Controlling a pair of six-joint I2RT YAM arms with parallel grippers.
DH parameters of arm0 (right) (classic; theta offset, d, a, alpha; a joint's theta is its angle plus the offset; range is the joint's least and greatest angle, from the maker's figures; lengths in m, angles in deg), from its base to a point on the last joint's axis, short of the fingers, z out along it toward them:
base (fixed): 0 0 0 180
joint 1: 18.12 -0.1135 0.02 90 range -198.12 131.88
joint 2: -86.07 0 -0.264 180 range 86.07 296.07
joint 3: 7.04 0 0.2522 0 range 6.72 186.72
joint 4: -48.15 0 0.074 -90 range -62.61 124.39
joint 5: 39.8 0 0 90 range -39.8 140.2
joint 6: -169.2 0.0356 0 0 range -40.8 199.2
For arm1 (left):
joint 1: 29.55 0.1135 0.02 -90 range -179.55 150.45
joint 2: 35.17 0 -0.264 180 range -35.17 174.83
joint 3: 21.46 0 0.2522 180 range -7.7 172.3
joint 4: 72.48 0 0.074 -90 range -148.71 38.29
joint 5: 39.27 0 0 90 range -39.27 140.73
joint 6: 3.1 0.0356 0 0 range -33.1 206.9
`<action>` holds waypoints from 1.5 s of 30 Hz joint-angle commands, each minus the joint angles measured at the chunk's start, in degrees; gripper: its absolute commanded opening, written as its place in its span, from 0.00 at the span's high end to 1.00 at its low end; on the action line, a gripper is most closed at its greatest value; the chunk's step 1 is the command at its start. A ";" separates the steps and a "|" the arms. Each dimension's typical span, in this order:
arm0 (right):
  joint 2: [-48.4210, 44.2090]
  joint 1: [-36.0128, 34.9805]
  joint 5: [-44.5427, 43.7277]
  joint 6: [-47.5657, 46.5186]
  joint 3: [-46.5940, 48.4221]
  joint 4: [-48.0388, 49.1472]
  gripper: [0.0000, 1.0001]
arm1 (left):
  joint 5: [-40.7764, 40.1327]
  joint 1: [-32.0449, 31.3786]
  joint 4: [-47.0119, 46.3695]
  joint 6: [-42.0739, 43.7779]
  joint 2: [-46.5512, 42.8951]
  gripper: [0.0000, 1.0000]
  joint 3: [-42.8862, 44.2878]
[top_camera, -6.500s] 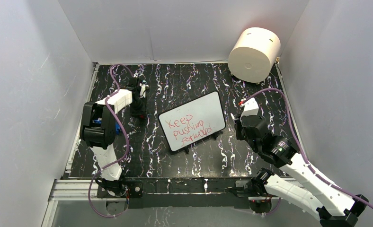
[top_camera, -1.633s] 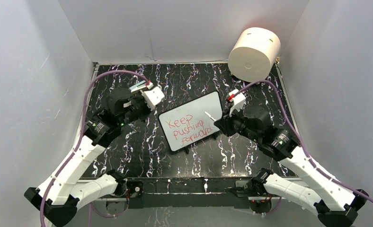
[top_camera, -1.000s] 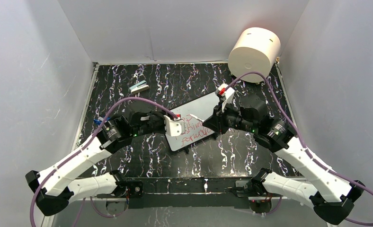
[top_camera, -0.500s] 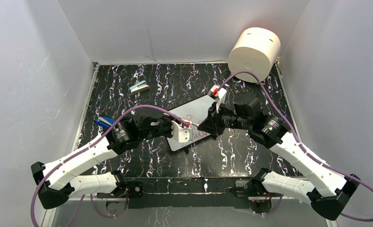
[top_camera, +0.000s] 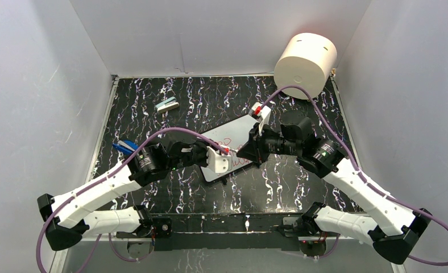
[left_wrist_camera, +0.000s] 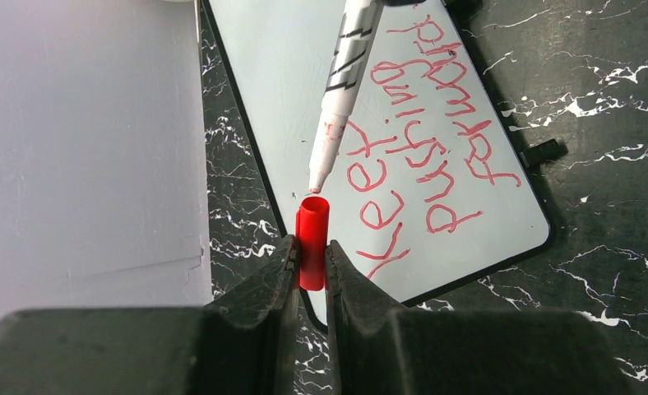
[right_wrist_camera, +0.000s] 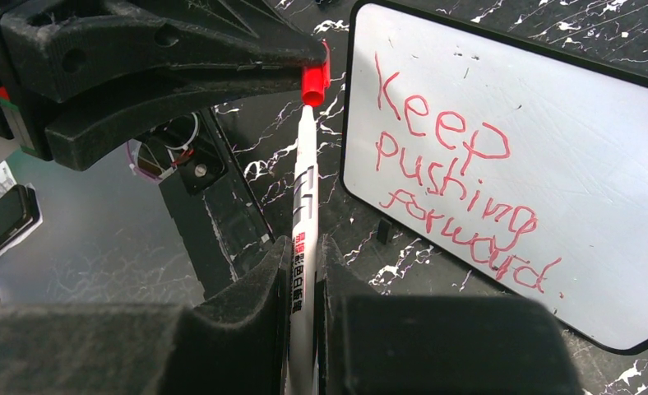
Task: Write a sentence on the whiteboard
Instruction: Close the pen cap.
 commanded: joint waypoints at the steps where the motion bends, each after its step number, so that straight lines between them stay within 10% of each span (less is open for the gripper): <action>1: 0.47 0.30 1.19 -0.49 1.58 3.63 1.00 | 0.16 -0.67 -0.28 0.12 0.01 1.00 0.10; 45: 3.79 0.29 1.32 -1.51 0.40 3.50 1.00 | 2.94 -5.13 -0.13 3.81 3.78 1.00 2.21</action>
